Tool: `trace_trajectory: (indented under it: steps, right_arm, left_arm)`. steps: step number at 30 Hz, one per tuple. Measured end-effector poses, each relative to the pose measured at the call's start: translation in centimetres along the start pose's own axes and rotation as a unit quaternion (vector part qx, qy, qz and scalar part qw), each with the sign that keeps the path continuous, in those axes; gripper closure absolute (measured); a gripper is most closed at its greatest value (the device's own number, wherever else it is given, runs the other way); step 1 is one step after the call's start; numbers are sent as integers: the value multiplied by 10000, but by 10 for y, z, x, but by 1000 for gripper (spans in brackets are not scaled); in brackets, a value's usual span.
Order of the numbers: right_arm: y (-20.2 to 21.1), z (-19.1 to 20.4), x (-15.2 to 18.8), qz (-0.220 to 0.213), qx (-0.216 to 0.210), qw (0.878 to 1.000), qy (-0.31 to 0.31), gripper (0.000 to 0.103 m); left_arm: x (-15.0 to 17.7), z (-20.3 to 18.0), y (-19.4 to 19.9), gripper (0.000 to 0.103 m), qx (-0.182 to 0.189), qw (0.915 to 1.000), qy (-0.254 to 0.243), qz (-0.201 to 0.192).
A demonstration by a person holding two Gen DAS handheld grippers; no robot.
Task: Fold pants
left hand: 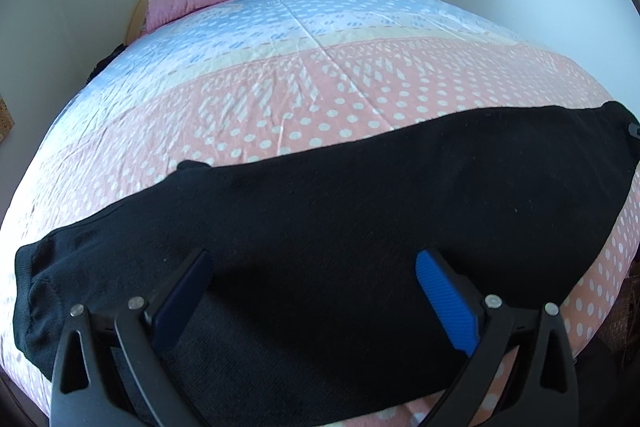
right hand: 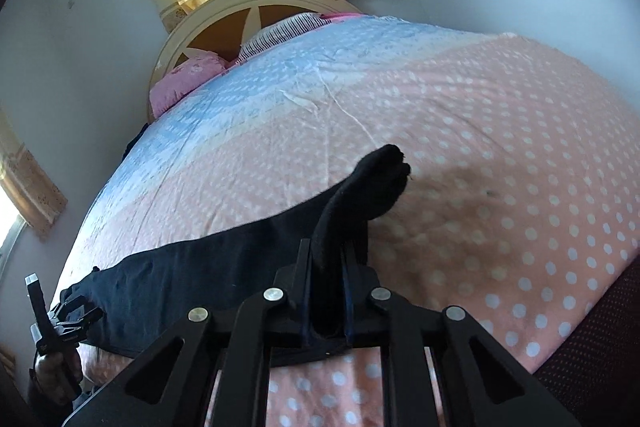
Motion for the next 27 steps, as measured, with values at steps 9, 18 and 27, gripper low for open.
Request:
trace_trajectory:
  steps: [9, 18, 27]
  right_arm:
    - [16, 127, -1, -337, -309, 9911, 1251, 91]
    - [-26, 227, 30, 127, -753, 9744, 2113, 91]
    - [-77, 283, 66, 684, -997, 9560, 2673, 91]
  left_arm:
    - [-1, 6, 14, 0, 243, 9996, 110, -134]
    - [4, 13, 24, 0, 481, 9984, 162, -232]
    - [4, 32, 28, 0, 521, 9971, 443, -332]
Point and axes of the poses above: each gripper's, at about its wrist camera, not at the fingertips, and y roughly against the way its jaws point, z to its left, x to its underside, the point moved 1 cm from there along -y, roughly the way its jaws point, and after that the axes turned 7 degrees about z, right-handed, at the moved point
